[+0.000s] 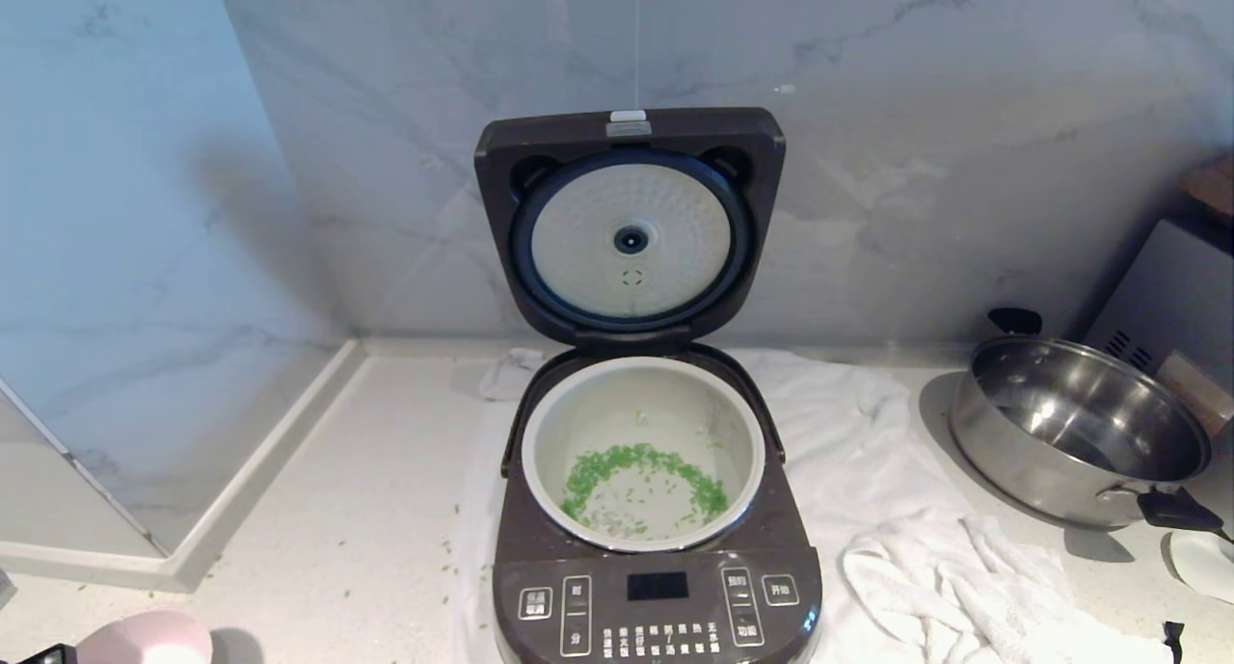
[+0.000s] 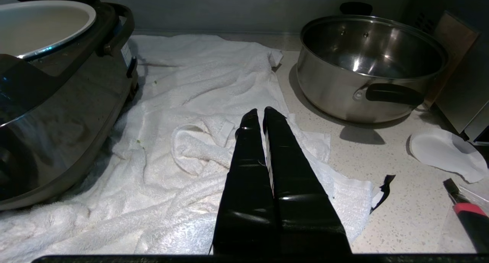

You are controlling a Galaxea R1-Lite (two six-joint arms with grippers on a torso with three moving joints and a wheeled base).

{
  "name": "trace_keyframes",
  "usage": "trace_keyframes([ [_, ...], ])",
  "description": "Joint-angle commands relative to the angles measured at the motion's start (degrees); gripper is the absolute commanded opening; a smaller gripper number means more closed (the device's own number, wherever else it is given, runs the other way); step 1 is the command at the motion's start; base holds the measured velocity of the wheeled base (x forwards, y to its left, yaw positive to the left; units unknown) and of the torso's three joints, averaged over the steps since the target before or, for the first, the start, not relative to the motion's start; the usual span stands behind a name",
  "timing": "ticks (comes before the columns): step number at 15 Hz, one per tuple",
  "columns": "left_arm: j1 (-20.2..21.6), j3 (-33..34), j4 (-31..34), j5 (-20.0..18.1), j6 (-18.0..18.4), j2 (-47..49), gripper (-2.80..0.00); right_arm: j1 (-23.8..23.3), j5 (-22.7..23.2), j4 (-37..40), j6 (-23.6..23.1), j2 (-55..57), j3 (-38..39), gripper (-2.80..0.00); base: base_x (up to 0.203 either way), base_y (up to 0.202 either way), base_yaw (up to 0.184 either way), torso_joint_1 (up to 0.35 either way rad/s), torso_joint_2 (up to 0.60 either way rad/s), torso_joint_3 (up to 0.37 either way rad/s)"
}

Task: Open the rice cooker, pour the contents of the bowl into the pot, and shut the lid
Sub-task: Place the bowl on the table

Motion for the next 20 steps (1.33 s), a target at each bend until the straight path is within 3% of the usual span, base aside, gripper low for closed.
trace_keyframes([
  [1, 4.6, -2.2, -0.1, -0.4, 2.1, 4.3, -2.80, 0.0, 0.0, 0.0, -0.1, 0.1, 0.0, -2.80, 0.000, 0.000, 0.000, 0.000, 0.00, 0.000],
  [9, 7.5, -9.0, -0.2, -0.5, 1.9, 13.0, -2.80, 0.0, 0.0, 0.0, 0.0, 0.1, 0.0, -2.80, 0.000, 0.000, 0.000, 0.000, 0.00, 0.000],
  [14, 12.7, -15.3, -0.1, -0.2, 2.1, 19.2, -2.80, 0.0, 0.0, 0.0, 0.0, 0.1, 0.0, -2.80, 0.000, 0.000, 0.000, 0.000, 0.00, 0.000],
  [20, 12.8, -15.8, 0.1, -0.4, 1.7, 19.7, -2.80, 0.0, 0.0, 0.0, 0.0, 0.1, 0.0, -2.80, 0.000, 0.000, 0.000, 0.000, 0.00, 0.000],
])
